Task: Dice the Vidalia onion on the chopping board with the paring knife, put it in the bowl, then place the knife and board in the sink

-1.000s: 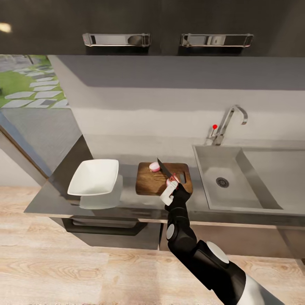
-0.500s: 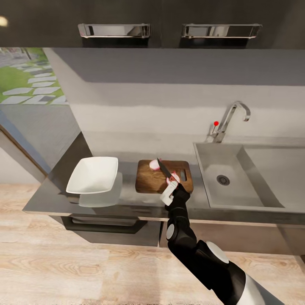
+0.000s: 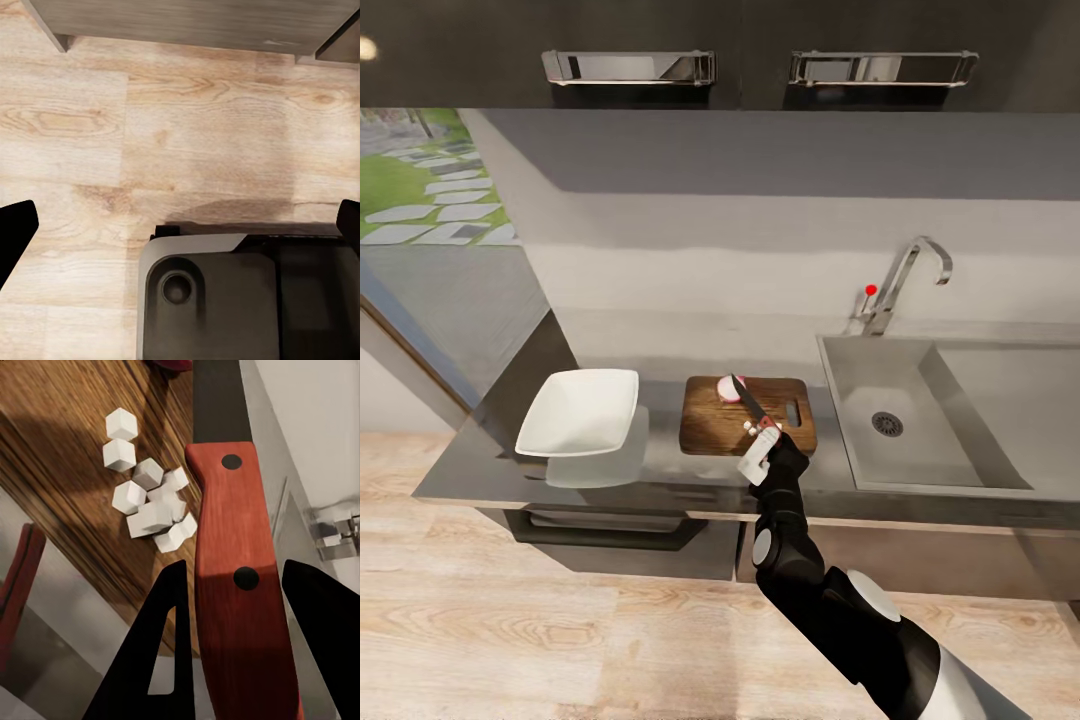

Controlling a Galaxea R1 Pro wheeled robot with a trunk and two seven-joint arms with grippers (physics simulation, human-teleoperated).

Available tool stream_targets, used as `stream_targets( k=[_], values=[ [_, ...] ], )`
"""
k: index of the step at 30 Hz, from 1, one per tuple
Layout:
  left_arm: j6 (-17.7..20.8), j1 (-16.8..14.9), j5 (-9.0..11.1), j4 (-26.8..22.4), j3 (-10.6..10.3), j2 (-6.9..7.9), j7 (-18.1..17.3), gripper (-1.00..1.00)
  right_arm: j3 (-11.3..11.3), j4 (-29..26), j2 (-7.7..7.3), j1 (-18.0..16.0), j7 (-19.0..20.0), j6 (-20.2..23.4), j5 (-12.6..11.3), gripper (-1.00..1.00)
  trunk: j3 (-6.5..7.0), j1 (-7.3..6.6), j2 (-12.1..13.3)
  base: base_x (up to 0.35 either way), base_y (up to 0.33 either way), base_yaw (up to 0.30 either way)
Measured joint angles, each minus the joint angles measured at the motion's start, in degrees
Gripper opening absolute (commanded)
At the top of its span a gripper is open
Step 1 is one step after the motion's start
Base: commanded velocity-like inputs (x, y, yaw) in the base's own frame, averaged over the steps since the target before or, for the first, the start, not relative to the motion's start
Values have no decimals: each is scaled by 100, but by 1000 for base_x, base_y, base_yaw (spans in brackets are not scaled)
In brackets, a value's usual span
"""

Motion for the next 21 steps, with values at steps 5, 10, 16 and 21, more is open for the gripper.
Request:
stream_targets(
  k=[5,10,16,21],
  values=[
    [0,0,0,0,0,0,0,100,7,0,15,0,0,0,-15,-100,-29,0,0,0,0,0],
    [0,0,0,30,0,0,0,100,8,0,20,0,0,0,-5,-100,-57,0,0,0,0,0],
    [0,0,0,35,1,0,0,100,-4,-4,20,0,0,0,11,-100,-58,0,0,0,0,0],
    [0,1,0,35,1,0,0,100,-1290,-492,155,-3,0,-21,75,-100,-58,0,-1,0,0,0]
  ],
)
